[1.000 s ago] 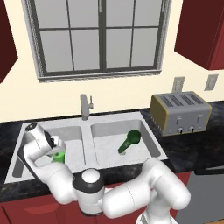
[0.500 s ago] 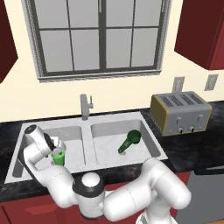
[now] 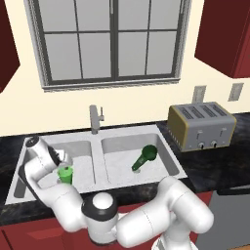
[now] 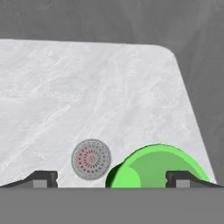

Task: Move any existing items from the left basin to the right basin for drying. Then move the cup from the counter to the left basin of the sink for washing.

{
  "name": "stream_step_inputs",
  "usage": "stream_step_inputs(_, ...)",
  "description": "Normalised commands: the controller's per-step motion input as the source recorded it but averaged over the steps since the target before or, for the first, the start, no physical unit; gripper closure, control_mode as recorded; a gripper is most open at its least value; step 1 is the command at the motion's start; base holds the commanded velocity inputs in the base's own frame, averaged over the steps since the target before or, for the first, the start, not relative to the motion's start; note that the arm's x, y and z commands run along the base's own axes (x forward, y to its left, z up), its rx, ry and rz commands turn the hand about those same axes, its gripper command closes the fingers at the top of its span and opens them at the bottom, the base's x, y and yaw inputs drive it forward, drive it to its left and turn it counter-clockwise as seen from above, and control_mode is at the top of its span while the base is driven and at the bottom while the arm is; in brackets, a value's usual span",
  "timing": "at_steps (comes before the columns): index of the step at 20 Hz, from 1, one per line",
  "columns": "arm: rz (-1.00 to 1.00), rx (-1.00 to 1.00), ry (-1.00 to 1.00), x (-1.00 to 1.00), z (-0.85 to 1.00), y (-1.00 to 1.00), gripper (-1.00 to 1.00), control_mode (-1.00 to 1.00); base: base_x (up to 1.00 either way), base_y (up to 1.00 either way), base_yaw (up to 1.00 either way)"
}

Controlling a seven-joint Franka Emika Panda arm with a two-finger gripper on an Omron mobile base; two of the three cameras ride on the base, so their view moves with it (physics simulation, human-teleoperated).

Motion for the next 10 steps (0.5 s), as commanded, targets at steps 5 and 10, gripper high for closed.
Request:
stream_step_inputs(5, 0.00, 0.00, 0.00, 0.00, 0.34, 0.00, -1.00, -1.00, 0.00, 0.00, 0.00)
stream_step_inputs(10, -0.01, 0.00, 0.00, 0.00, 0.34, 0.00, -1.00, -1.00, 0.00, 0.00, 0.00)
